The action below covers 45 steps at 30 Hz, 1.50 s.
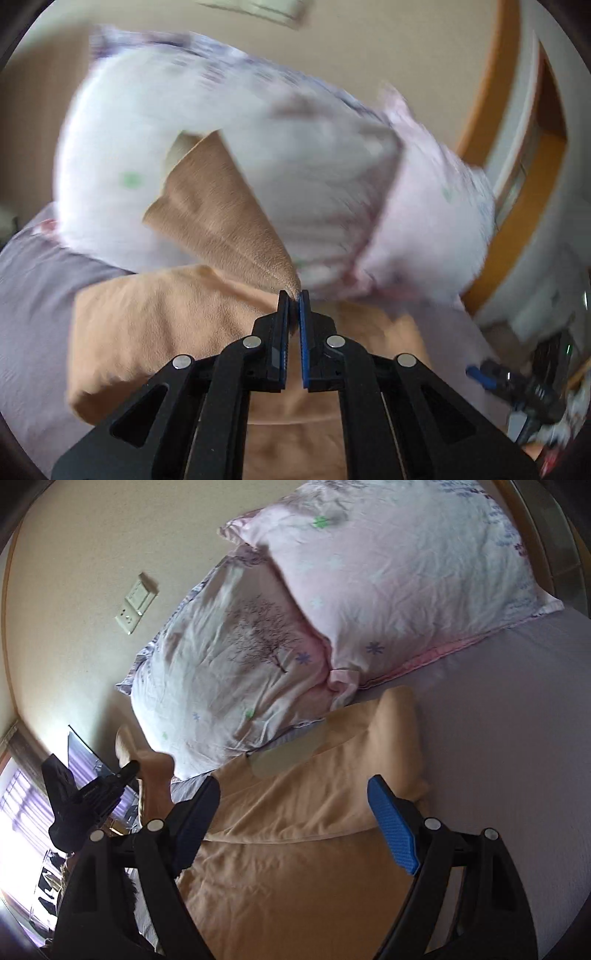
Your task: Fold small clothes
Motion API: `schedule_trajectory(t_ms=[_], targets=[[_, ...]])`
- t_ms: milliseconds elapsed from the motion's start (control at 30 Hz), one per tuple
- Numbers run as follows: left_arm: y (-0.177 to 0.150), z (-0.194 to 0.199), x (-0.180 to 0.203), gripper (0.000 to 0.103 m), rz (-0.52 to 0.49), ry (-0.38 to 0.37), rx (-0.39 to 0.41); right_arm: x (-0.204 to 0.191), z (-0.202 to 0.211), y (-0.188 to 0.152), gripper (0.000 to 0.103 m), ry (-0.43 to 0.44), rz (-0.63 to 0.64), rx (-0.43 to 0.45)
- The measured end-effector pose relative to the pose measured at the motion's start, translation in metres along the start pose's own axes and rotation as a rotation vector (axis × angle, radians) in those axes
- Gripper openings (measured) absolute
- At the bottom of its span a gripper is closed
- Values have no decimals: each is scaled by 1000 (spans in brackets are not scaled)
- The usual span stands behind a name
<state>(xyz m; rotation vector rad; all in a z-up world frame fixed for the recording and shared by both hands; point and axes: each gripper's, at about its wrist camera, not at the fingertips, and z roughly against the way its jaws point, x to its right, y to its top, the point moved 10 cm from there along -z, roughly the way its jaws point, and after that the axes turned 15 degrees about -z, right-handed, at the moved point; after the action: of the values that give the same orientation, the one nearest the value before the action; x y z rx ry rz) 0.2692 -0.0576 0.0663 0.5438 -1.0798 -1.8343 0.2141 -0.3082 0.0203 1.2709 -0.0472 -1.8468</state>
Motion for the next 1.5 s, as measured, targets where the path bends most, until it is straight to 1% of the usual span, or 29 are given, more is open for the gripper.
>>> schedule_trajectory(t_ms=[67,100,167,233,267,300,333,367,400,433,500,600,667,800,867,900,933,967,1000,1033,1133,1167,1200,1267,1300,1333,1367,1433,1500], targets=[[-34,-59,76,5,-205,-60,-161,20,-4,3,82,-54,-24,-11],[-53,-77,105,5,-295,-78,-220,29,-7,3,82,-78,-39,-20],[-82,-87,140,5,-415,-92,-268,44,-10,4,82,-101,-78,-45],[-92,-74,150,8,-474,-107,-249,50,-11,6,82,-108,-89,-55],[-89,-62,146,9,-469,-111,-225,52,-13,8,81,-112,-85,-58],[-83,-49,134,19,-446,-108,-197,51,-15,10,77,-112,-79,-63],[-75,-35,116,42,-413,-87,-161,48,-20,11,68,-108,-72,-75],[-63,-28,97,53,-383,-41,-132,45,-24,12,63,-103,-63,-88],[-55,-20,73,66,-358,21,-105,41,-31,11,55,-109,-46,-102],[-51,-14,44,66,-333,97,-93,38,-38,11,50,-127,-28,-112],[-54,-13,-3,66,-282,208,-131,37,-53,12,47,-176,8,-118],[-74,-17,-52,66,-208,280,-212,43,-75,9,46,-246,26,-144],[-90,-21,-67,66,-182,289,-254,43,-83,3,43,-258,38,-159],[-113,-29,-72,66,-158,260,-306,37,-90,1,43,-282,113,-130],[-120,-35,-69,66,-145,242,-324,43,-101,0,43,-306,114,-166],[-123,-35,-66,66,-142,241,-327,46,-107,-3,33,-309,104,-194],[-124,-36,-67,66,-133,235,-327,48,-113,-8,4,-296,103,-230],[-124,-34,-67,66,-121,228,-325,46,-115,-9,3,-294,111,-244],[-124,-34,-68,66,-107,218,-323,42,-113,-6,3,-284,133,-221],[-124,-34,-69,66,-95,210,-321,32,-105,1,3,-254,158,-170],[-125,-33,-68,66,-84,204,-317,-1,-58,30,3,-83,195,37],[-125,-33,-68,66,-86,206,-317,0,-45,35,3,-82,198,81],[-125,-33,-67,66,-86,206,-318,10,-42,33,4,-128,196,75],[-125,-32,-67,66,-80,200,-318,48,-50,17,6,-273,171,-10],[-125,-31,-67,66,-78,198,-317,67,-50,8,11,-338,144,-46],[-126,-29,-67,66,-75,196,-313,83,-46,0,17,-376,105,-69],[-125,-23,-66,66,-72,193,-305,89,-39,-3,22,-358,71,-72],[-124,-6,-60,66,-75,172,-275,88,-10,-11,45,-297,31,-38],[-124,19,-53,66,-79,139,-231,76,20,-24,58,-221,38,-12]])
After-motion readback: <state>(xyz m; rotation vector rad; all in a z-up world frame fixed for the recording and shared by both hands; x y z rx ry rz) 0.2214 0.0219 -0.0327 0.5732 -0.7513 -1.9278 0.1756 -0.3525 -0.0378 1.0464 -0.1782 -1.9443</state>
